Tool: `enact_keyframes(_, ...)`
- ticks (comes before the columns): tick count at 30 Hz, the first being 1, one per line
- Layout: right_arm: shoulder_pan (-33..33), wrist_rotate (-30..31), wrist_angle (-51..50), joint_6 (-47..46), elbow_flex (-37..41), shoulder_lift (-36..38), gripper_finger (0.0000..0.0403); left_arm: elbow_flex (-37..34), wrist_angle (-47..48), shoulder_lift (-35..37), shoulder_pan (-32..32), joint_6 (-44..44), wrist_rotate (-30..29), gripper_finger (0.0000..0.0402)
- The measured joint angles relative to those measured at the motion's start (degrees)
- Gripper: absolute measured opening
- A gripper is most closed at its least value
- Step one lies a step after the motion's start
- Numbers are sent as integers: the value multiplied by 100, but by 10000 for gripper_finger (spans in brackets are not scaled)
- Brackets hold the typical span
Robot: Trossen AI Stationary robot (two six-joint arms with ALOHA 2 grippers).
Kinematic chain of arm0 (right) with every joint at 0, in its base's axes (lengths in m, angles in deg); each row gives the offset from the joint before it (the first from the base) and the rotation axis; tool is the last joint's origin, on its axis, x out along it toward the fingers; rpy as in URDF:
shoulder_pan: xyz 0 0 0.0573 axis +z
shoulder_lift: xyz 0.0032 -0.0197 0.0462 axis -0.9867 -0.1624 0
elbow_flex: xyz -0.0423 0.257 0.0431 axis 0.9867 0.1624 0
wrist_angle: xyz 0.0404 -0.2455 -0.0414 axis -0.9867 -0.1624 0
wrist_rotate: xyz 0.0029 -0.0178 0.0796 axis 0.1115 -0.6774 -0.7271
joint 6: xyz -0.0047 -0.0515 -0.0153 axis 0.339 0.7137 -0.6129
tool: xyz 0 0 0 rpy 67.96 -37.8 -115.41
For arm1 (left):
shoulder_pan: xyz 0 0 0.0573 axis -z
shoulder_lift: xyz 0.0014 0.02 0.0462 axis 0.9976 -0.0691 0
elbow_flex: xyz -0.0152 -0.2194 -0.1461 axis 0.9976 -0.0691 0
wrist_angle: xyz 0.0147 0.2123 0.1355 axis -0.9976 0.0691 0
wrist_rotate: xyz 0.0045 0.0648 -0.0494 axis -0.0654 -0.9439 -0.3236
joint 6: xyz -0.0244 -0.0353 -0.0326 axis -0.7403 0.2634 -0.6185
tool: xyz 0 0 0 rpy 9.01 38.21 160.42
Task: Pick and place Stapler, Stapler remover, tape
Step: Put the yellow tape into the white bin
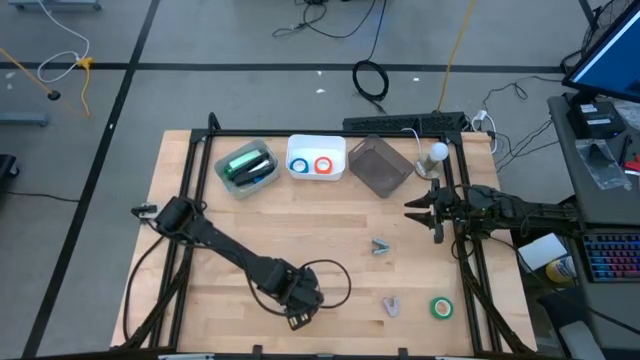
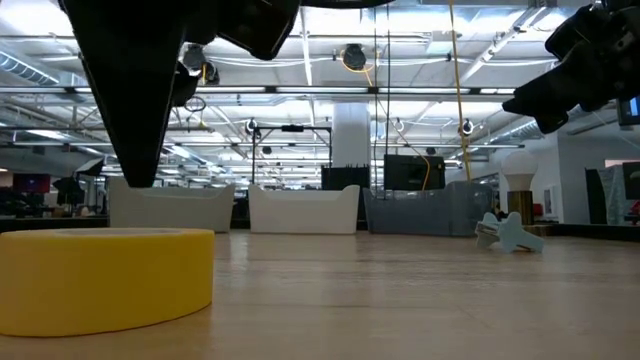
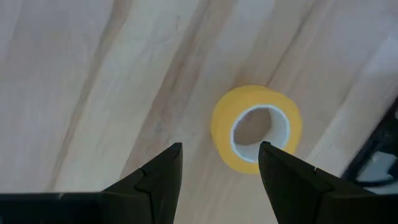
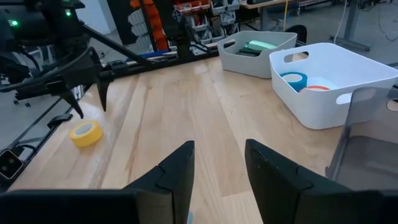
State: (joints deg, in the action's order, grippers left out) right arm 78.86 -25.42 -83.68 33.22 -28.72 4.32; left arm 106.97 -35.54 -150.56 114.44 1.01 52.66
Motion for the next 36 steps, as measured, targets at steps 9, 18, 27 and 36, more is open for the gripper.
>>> enact_keyframes(9,-1,2,-86,-52,0,0,134,0,-56,-292,13,111,-48,212)
enact_keyframes(18,0,4,-122,-109,0,0,134,15,-200,-728,24,153,313,211)
enact_keyframes(27,1,4,-116,-109,0,0,134,0,-170,-682,-71,488,259,108)
enact_keyframes(36,-1,4,-101,-131,0,0,134,-4,-14,-570,-563,1496,440,35)
